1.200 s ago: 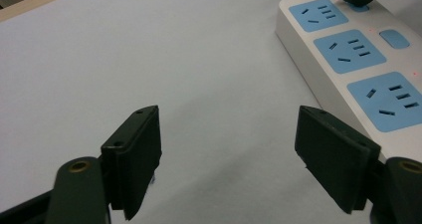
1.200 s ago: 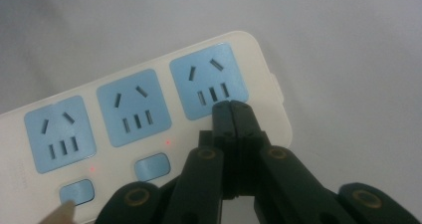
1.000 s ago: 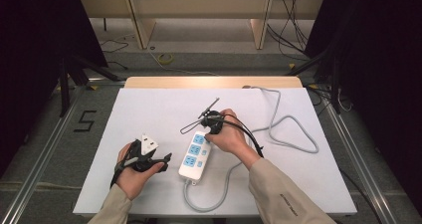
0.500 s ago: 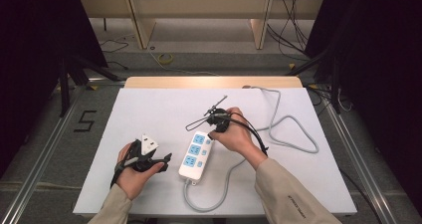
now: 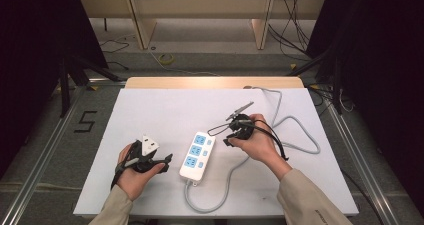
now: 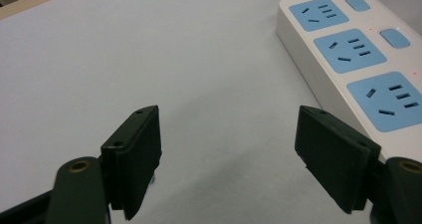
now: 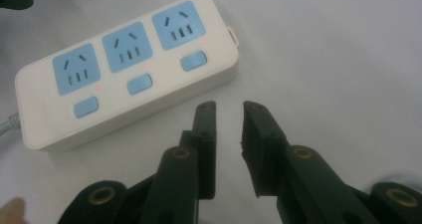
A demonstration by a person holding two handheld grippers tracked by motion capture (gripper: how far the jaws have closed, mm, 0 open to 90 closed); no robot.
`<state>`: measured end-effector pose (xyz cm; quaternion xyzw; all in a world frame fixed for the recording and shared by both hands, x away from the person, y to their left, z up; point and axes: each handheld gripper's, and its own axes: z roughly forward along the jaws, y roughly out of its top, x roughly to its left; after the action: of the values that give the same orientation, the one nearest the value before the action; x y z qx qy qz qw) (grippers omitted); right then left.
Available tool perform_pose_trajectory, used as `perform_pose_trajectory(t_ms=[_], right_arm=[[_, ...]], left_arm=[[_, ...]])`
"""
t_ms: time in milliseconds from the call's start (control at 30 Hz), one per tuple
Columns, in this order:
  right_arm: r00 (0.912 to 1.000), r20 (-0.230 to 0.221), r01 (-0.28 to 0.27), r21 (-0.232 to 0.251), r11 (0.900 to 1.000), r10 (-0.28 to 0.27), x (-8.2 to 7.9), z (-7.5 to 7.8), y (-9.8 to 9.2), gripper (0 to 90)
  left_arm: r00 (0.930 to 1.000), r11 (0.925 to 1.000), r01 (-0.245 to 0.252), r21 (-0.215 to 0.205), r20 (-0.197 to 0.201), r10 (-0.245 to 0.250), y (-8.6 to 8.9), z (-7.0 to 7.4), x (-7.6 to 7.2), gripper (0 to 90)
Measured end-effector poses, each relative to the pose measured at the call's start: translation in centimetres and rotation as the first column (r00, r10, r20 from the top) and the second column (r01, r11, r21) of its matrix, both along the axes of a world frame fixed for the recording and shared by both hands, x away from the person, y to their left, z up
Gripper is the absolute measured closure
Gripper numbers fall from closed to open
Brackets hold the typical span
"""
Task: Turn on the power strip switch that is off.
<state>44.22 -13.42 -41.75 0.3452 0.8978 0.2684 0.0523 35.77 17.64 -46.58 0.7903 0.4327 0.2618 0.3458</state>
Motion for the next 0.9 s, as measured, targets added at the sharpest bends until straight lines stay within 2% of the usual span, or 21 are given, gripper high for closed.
perform_pose_trajectory(t_ms=[33,333,533,900], right_arm=[[1.0,0.001,0.008,0.01,1.0,-0.008,-0.3,0.0,-0.8,73.3],[0.9995,0.019,0.025,0.029,0.999,-0.025,-1.3,0.2,-3.3,67.7],[0.9984,0.037,0.039,0.063,0.997,-0.042,-2.3,0.2,-4.9,63.1],[0.9954,0.054,0.073,0.099,0.992,-0.079,-4.0,-0.9,-8.2,56.9]], left_arm=[[1.0,1.0,0.002,0.003,-0.003,-0.002,0.0,0.0,0.0,26.1],[0.9999,1.0,0.002,0.002,-0.01,-0.002,0.0,-0.2,0.1,26.0],[0.9999,1.0,-0.004,-0.005,-0.011,0.004,0.0,-0.2,0.1,25.8],[0.9999,1.0,-0.007,-0.004,-0.014,0.007,0.0,-0.4,0.1,25.7]])
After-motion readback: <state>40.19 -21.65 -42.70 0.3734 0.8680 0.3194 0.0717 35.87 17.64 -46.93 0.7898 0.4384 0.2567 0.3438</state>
